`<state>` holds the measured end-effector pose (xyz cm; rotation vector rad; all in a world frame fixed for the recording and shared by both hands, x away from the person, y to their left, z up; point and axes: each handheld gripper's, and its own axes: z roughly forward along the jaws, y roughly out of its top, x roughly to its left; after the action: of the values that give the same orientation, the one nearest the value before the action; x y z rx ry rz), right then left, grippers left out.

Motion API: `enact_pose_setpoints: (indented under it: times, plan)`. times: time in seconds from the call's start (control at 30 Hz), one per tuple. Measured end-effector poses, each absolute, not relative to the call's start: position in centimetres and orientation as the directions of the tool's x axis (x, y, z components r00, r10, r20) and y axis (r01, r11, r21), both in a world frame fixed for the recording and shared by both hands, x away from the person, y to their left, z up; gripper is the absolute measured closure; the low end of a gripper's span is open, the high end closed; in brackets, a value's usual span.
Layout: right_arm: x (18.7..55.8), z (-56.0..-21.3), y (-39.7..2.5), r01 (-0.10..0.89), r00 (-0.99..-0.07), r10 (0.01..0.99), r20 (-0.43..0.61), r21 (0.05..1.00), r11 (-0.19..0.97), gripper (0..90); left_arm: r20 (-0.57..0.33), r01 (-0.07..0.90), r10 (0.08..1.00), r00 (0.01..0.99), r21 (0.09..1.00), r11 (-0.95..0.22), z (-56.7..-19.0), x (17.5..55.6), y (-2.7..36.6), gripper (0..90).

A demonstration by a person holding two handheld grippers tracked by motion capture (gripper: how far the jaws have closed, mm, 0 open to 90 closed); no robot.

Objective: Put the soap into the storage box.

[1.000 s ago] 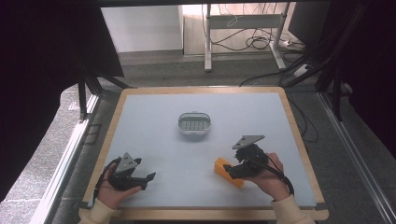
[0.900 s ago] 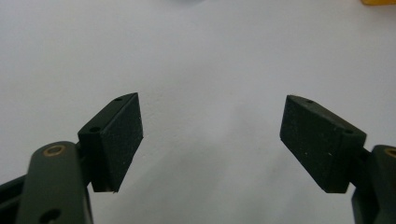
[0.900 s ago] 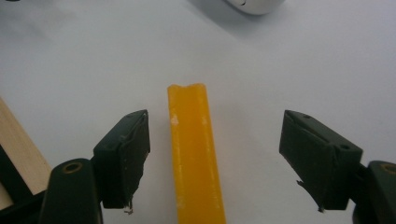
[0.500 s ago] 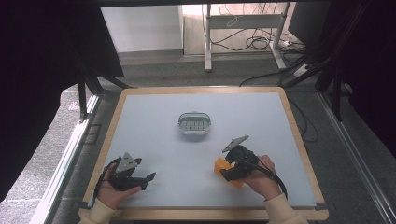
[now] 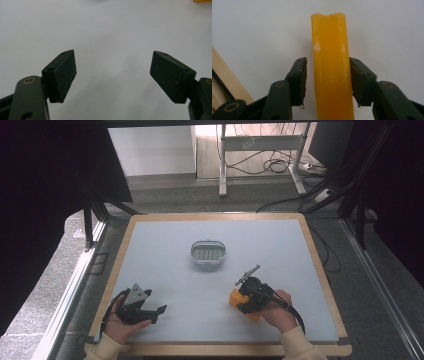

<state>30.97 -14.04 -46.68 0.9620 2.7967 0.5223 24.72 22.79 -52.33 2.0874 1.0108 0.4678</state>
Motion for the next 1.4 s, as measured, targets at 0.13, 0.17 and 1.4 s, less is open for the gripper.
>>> enact_pose_setpoints:
  times: [0.13,0.17,1.4]
  plan:
    - [31.1,-46.9,-14.1,0.570,-0.785,0.618,-0.032,0.350,0.743,59.7,0.000,0.508,0.785,0.619,0.762,-0.401,-52.3,24.7,22.8,20.9]
    - [31.1,-46.9,-14.1,0.571,-0.786,0.618,-0.028,0.351,0.742,60.4,0.000,0.508,0.785,0.619,0.763,-0.400,-52.3,24.7,22.8,20.9]
    - [30.5,-44.8,-14.3,0.523,-0.812,0.583,-0.042,0.393,0.756,61.7,0.001,0.499,0.784,0.621,0.771,-0.396,-52.1,24.7,22.8,20.8]
